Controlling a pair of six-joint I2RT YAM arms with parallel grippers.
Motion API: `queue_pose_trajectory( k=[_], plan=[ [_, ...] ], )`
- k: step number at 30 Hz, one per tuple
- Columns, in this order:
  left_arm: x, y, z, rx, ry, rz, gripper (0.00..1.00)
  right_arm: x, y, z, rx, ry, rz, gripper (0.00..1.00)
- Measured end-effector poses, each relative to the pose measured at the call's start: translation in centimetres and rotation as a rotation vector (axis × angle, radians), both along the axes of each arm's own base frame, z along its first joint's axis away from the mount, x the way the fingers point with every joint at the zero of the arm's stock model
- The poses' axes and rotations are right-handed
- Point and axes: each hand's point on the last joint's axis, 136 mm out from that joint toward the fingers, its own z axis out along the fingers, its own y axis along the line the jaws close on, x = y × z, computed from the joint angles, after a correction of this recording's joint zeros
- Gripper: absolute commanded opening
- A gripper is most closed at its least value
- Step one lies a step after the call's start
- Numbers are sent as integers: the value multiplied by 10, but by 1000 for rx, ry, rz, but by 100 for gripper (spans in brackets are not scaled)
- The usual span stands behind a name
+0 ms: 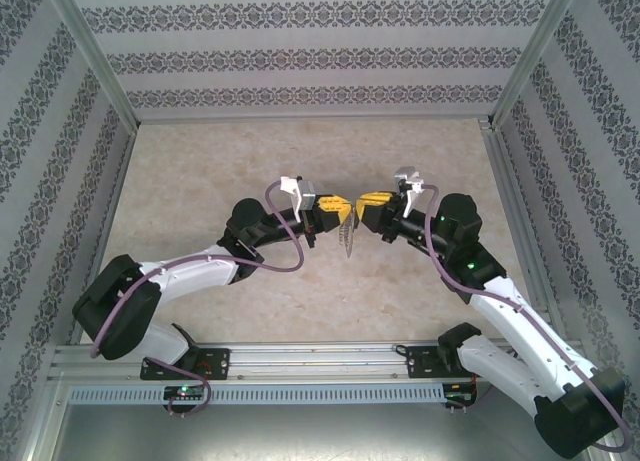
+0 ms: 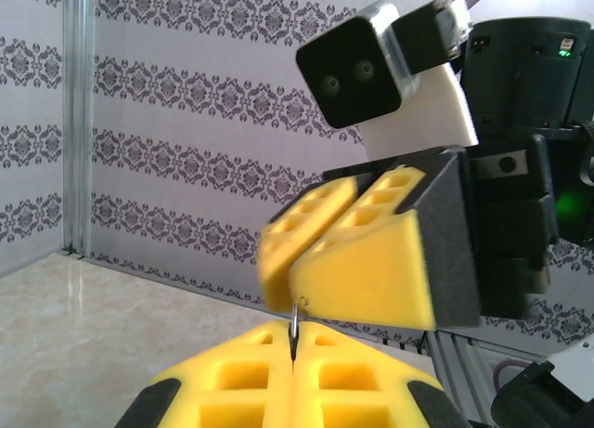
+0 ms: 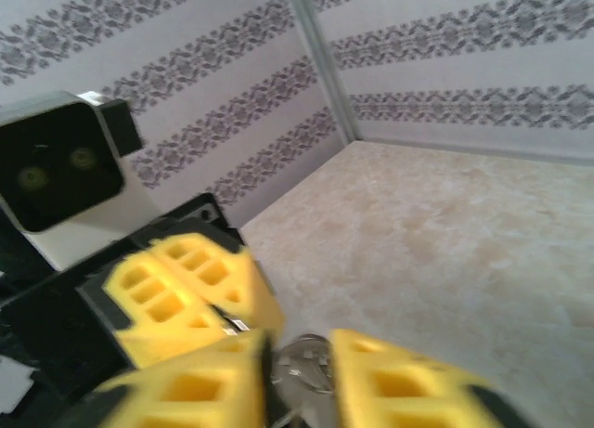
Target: Put the keys on the keyring
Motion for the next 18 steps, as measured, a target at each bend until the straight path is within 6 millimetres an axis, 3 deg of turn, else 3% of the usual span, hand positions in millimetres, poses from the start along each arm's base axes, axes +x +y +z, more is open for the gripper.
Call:
queue_pose_trajectory(
  k=[6, 18],
  plan=[
    [-1, 2, 10, -36, -31, 4, 0, 7, -22, -21, 1, 79, -81, 50],
    [0, 0, 5, -36, -18, -18, 0, 8, -26, -15, 78, 140, -102, 52]
  ],
)
